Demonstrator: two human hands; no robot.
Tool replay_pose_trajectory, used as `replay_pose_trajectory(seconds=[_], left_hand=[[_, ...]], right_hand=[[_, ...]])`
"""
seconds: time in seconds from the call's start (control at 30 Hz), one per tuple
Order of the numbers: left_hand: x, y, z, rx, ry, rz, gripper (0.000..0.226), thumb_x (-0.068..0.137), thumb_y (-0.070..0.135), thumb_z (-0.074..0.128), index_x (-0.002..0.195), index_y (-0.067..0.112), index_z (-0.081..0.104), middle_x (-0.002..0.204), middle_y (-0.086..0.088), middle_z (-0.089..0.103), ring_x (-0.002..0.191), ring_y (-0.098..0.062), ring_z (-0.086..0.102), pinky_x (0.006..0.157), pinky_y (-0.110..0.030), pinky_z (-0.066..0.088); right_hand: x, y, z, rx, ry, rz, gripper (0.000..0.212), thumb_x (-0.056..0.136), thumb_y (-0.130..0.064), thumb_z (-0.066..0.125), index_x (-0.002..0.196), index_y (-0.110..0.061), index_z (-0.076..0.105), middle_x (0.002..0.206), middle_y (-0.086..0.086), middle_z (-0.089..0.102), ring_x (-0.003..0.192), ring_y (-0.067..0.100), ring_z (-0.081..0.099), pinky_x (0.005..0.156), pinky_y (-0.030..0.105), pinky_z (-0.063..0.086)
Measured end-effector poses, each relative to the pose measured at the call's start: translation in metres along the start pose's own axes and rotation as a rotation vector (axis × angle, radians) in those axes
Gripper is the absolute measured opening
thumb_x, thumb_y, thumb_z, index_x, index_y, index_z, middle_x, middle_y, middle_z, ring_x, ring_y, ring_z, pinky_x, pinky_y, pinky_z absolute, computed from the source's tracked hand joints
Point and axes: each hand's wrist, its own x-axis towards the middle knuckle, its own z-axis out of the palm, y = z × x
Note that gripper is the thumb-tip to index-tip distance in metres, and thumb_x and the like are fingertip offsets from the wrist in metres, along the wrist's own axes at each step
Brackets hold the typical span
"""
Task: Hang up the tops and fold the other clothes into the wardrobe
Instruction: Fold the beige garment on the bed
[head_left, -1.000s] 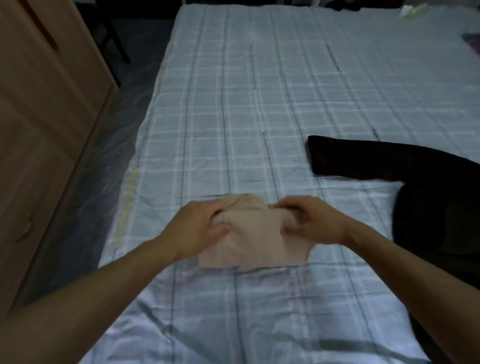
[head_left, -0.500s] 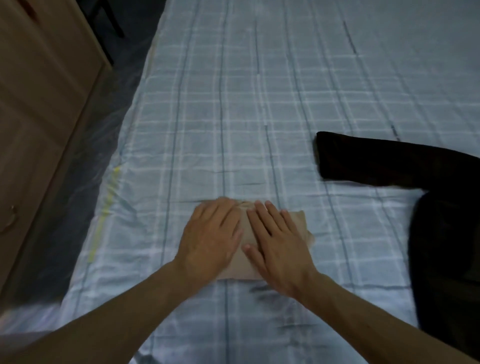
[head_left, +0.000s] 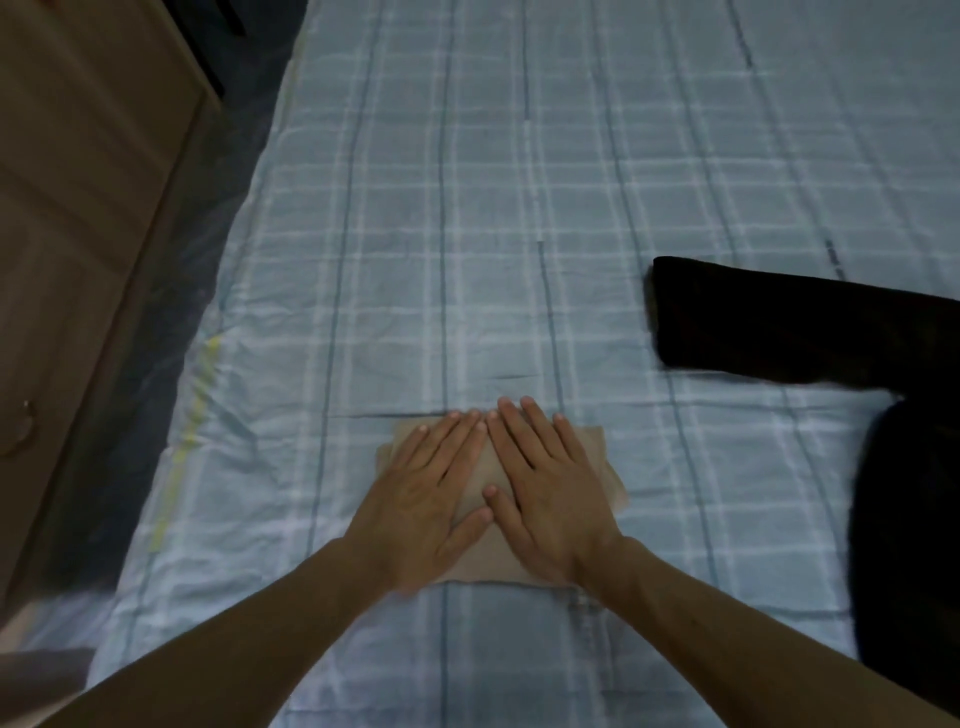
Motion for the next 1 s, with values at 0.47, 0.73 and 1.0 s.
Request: replay_pose_trajectory(seconds=[0.47,0.73,1.0], left_hand=[[-0.06,0.016,-0.012,0.129,0.027,0.143,0.097,0.088,0.061,0.056,0.155,0.001,0.021,0.164,-0.017,0.015,0.154,-0.03,0.011,0.122,-0.045,0.021],[-0.035,0.035,-0.016,0.351,0.133,0.057,0.055,0.078,0.007,0.062,0.132,-0.003,0.06,0.137,-0.023,0.058,0.129,-0.036,0.055,0.099,-0.046,0.052],[-0.049,0.046,-0.065,0.367,0.27,0.099,0.05,0.083,0.004,0.033,0.112,0.0,0.074,0.116,-0.018,0.072,0.11,-0.029,0.069,0.088,-0.038,0.058]], right_hand=[[-0.073,-0.018,-0.012,-0.156,-0.054,-0.072,0.101,0.083,-0.057,0.06,0.155,0.0,0.017,0.163,0.019,0.01,0.152,0.034,0.006,0.119,0.054,0.024],[-0.054,-0.023,-0.005,-0.167,0.036,0.019,0.095,0.07,-0.027,0.077,0.15,0.001,0.034,0.157,0.023,0.029,0.146,0.039,0.027,0.115,0.056,0.03],[-0.058,-0.037,-0.037,-0.161,0.167,-0.013,0.081,0.062,-0.003,0.081,0.137,0.002,0.054,0.141,0.025,0.052,0.131,0.042,0.051,0.102,0.056,0.047]])
